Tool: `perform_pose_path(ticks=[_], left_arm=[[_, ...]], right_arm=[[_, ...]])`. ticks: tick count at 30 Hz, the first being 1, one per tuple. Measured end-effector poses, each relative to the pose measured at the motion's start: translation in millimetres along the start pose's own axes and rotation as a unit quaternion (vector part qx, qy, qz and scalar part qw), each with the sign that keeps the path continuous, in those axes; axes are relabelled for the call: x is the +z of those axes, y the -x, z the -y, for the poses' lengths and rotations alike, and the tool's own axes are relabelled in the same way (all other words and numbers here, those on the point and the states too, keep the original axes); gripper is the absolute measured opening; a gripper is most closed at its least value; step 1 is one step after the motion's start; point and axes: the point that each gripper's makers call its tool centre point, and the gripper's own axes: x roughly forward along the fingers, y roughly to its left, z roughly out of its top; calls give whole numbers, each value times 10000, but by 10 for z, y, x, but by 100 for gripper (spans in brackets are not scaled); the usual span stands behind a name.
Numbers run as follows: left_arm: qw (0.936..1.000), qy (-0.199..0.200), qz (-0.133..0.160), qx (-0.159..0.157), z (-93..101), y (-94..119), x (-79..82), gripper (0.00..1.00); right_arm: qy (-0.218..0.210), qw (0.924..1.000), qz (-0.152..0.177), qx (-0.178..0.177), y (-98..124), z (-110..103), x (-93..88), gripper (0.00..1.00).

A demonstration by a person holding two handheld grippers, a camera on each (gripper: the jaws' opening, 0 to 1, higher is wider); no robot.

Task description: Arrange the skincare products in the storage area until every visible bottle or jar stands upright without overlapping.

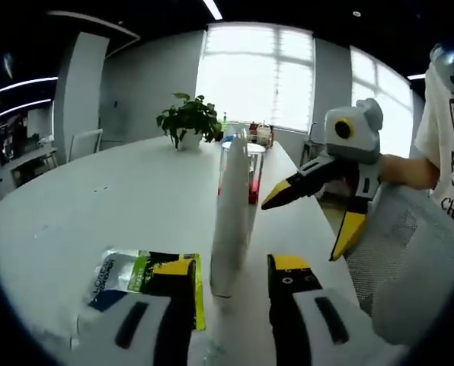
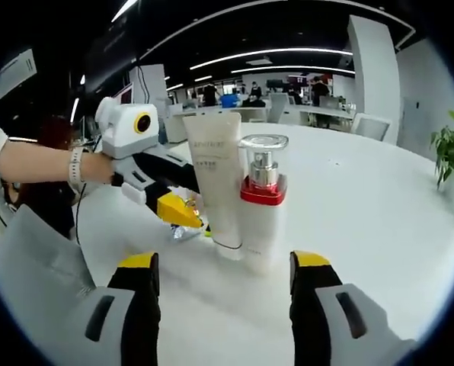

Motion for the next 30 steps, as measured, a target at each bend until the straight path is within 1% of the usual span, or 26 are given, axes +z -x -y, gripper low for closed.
perform_pose_path(ticks=[2,4,6,8,10,11,12,14,15,17,20,22,23,24,25,28,30], left_arm=[[9999,73,-37,142,24,87,-19,38],[9996,218,8,199,70,170,-24,42],[9991,277,-1,315,77,256,-50,46],[9984,372,12,420,75,340,-73,47],[9976,473,-117,502,159,395,-119,49],[9976,436,-97,537,178,415,-113,52],[9970,464,-150,607,200,457,-118,53],[9960,541,-143,702,175,515,-122,57],[9953,604,-89,756,172,565,-107,60],[9932,691,-55,933,164,647,-83,63],[9907,707,-113,1161,115,763,-110,69],[9875,773,-186,1358,110,841,-138,72],[9853,843,-165,1476,87,885,-145,74],[9840,918,-167,1520,80,914,-153,76],[9807,1057,-124,1640,66,953,-151,78],[9783,1132,-50,1733,37,1045,-153,83],[9763,1200,-23,1803,66,1106,-143,88]], right_arm=[[25,10000,-18,14,-11,-12,-3,76],[29,10000,-44,37,-18,-20,-12,77],[44,9999,-92,45,-26,-25,-30,79],[54,9999,-134,44,-25,-31,-50,81],[50,9998,-173,63,-22,-43,-67,82],[30,9998,-194,68,-21,-49,-74,82],[27,9998,-200,69,-19,-53,-76,83],[56,9996,-250,71,-9,-64,-96,84],[72,9996,-254,68,-2,-74,-97,85],[90,9996,-258,77,12,-95,-89,87],[191,9994,-288,41,37,-118,-76,90],[267,9992,-286,14,53,-134,-62,90],[290,9992,-286,21,65,-152,-54,91],[295,9991,-293,40,71,-162,-53,92],[283,9991,-300,60,73,-168,-56,93],[324,9989,-325,39,103,-179,-45,94],[384,9988,-315,-10,138,-186,-12,94]])
